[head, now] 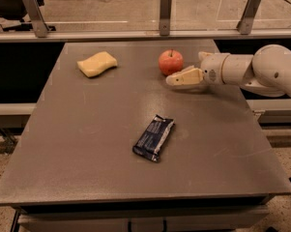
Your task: Move apple near rxbar blueberry
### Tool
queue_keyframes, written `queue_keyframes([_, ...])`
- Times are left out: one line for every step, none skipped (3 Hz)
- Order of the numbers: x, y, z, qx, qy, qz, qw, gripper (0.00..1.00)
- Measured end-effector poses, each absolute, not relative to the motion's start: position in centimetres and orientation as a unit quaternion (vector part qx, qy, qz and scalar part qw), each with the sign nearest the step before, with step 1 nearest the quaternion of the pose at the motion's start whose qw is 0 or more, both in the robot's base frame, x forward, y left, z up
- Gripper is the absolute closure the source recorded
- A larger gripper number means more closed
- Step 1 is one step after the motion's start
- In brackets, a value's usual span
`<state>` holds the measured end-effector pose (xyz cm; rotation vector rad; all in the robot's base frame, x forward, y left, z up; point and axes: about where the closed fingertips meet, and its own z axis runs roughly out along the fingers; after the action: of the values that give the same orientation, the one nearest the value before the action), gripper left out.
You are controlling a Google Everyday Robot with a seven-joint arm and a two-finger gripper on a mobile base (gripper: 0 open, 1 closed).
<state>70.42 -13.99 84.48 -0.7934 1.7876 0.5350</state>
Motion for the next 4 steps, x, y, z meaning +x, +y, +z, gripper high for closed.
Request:
queue_keyframes([70.7, -11.4, 85.4, -0.34, 0.723, 0.263, 0.541, 0.0])
queue_keyframes([70.7, -9.2, 85.9, -0.362, 0.711, 0.265, 0.542, 0.0])
queue_keyframes([70.7, -8.9, 85.8, -0.363, 0.71, 0.267, 0.541, 0.18])
queue_keyframes([70.7, -8.6, 85.8, -0.364, 0.71, 0.268, 0.54, 0.41])
